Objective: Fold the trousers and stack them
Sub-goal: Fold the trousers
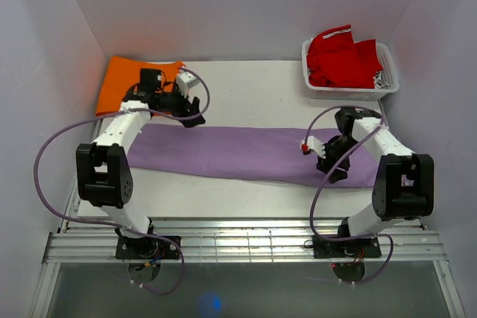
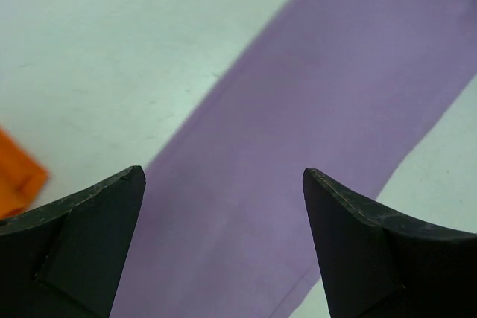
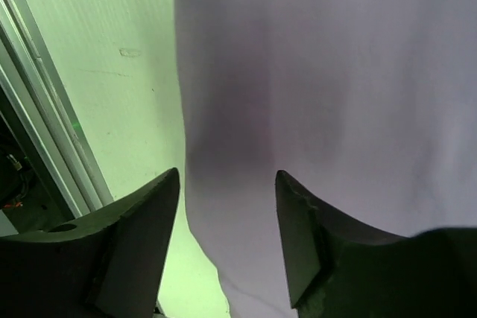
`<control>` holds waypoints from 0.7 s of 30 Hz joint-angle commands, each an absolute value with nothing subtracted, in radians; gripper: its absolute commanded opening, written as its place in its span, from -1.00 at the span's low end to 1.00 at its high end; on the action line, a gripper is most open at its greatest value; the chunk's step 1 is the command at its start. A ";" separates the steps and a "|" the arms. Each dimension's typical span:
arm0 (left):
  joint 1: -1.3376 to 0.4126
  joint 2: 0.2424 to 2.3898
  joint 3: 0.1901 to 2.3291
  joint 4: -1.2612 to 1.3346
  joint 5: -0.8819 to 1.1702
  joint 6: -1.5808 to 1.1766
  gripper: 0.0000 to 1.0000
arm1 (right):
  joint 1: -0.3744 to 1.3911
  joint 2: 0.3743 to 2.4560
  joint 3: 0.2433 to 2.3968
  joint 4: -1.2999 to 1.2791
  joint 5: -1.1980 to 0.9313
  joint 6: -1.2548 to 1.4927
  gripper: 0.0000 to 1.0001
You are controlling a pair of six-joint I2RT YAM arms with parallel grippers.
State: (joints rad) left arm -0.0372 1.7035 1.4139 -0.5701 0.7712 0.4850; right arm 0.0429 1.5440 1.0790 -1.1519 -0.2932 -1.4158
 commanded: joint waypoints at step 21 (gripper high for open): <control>-0.834 1.420 0.580 0.428 0.457 0.838 0.54 | 0.074 1.988 1.350 -1.310 -0.753 -1.200 -0.84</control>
